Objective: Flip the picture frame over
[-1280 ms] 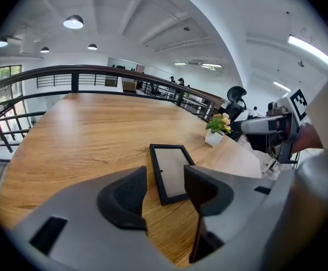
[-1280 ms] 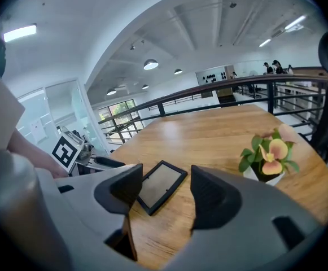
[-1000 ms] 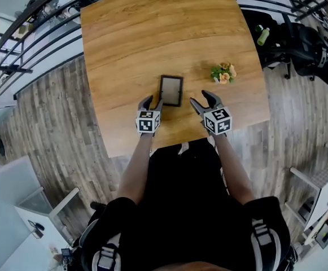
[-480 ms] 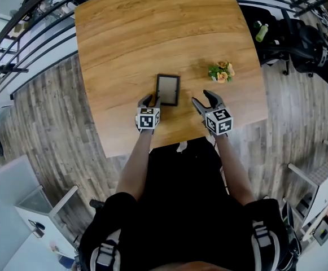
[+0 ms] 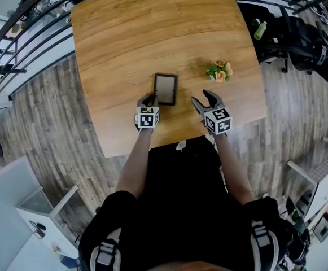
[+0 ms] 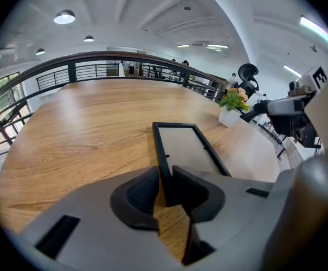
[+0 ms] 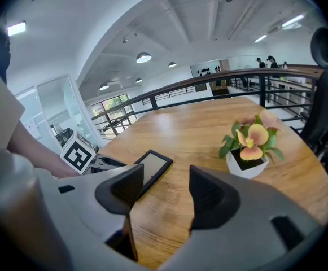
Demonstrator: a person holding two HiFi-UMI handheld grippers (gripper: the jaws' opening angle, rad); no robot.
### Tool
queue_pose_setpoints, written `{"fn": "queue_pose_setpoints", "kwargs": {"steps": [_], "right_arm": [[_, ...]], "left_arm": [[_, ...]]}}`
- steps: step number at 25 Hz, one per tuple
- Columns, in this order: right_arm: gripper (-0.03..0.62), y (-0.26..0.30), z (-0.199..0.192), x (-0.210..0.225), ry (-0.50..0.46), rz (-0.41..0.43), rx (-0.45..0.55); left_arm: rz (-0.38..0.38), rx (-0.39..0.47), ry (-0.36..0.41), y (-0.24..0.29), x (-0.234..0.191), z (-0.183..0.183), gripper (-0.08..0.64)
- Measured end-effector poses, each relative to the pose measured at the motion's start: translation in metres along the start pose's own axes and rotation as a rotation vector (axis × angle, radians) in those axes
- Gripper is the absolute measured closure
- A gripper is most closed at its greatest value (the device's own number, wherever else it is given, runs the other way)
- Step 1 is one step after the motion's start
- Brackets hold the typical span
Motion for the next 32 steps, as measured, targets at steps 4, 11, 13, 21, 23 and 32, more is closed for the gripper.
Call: {"fn": "queue_pose_setpoints", "kwargs": {"steps": [4,11,13,21,23,32], "right_arm": [[0.342,-0.001,0.000,-0.002,0.003,-0.005,-0.001],[0.348,-0.002,0.000,-0.009,0.002,-0.002,0.002],[0.348,-0.002,-0.001,-0.012,0.002,0.002,0.006],[0.349,0.004,-0.007,-0.022,0.012,0.032,-0.002],[0.352,0.007,-0.010,-0.024,0.019,0.050,-0.006],[0.351,0.024,-0.041,-0.040,0.060,0.120,-0.089]], "left_arm": [[0.010,0.004,0.011,0.000,0.002,0.000,0.485],[0.034,-0.005,-0.074,-0.003,-0.001,0.002,0.502],[0.033,-0.005,-0.104,-0.006,-0.002,0.000,0.503],[0.010,0.042,-0.188,-0.013,-0.001,0.003,0.503],[0.004,0.052,-0.188,-0.015,0.001,0.003,0.503],[-0.010,0.102,-0.236,-0.032,0.004,0.004,0.503]]}}
Point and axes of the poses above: the fingertips, and each gripper's own axes: y forward along the fingers, x to its right, z out of its top, the point moved 9 cm from there along -y, backward along the fingers, and after that the axes turned 2 degrees about y, right-handed, at the moved point
